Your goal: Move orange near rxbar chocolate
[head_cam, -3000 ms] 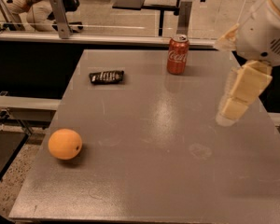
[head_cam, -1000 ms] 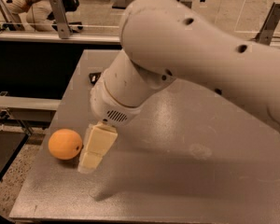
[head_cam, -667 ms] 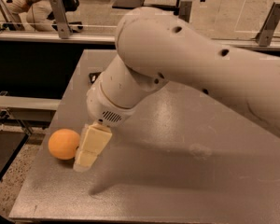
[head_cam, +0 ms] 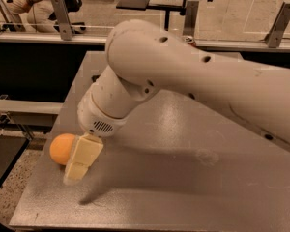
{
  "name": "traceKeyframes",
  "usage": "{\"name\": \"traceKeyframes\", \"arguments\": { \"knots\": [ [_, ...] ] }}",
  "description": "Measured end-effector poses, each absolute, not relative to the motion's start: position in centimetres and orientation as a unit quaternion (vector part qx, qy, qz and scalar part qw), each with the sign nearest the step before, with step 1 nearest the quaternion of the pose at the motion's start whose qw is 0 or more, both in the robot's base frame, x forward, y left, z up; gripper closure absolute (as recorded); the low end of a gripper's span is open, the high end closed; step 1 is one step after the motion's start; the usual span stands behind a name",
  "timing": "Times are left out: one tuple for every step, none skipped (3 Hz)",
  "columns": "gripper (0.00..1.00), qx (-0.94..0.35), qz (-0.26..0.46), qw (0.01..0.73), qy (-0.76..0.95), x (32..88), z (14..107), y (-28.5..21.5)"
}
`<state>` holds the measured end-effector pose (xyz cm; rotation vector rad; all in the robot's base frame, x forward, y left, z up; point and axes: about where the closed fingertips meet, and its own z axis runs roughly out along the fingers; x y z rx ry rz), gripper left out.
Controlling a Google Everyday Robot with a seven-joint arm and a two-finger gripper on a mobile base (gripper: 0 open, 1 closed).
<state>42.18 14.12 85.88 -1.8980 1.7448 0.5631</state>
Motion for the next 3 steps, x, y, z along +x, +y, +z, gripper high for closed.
{"name": "traceKeyframes", "arguments": {
  "knots": [
    [0.0,-0.702,0.218,0.24,0.634,41.3,85.2,15.2],
    [0.0,-0.705,0.22,0.239,0.631,40.9,85.1,15.6],
    [0.24,-0.711,0.219,0.238,0.625,40.5,84.8,16.3]
  ]
}}
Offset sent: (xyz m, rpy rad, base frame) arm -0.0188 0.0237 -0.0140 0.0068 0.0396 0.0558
